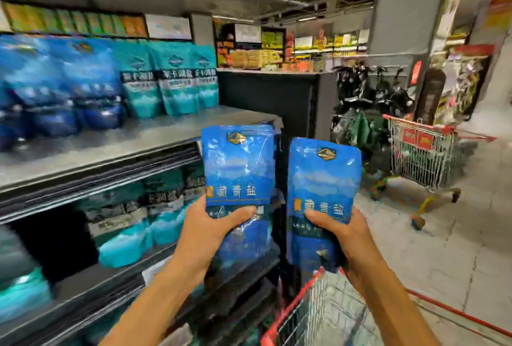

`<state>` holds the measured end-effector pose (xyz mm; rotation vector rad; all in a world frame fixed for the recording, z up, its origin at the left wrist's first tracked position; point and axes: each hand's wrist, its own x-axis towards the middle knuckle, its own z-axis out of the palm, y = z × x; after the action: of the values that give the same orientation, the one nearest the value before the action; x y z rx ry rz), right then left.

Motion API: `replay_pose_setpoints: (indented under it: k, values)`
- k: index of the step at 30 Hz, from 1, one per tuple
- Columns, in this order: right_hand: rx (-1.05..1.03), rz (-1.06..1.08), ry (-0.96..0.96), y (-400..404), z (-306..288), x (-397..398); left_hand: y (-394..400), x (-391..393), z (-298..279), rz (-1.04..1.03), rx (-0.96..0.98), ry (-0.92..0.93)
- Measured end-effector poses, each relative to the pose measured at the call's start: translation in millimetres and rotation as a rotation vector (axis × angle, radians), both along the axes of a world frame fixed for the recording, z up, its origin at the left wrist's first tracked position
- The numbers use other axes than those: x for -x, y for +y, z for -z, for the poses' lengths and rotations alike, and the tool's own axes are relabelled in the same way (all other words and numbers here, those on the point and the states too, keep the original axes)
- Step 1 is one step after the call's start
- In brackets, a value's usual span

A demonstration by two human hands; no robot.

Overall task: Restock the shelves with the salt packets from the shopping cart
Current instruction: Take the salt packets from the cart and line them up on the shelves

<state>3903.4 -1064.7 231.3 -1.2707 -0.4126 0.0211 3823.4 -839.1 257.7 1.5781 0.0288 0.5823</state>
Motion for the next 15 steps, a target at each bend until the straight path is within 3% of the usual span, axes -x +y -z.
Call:
replay_pose_setpoints:
  k: [15]
  values:
    - [-0.089, -0.522, -0.176, 194, -119, 2, 145, 137, -110, -0.569, -0.063, -0.210]
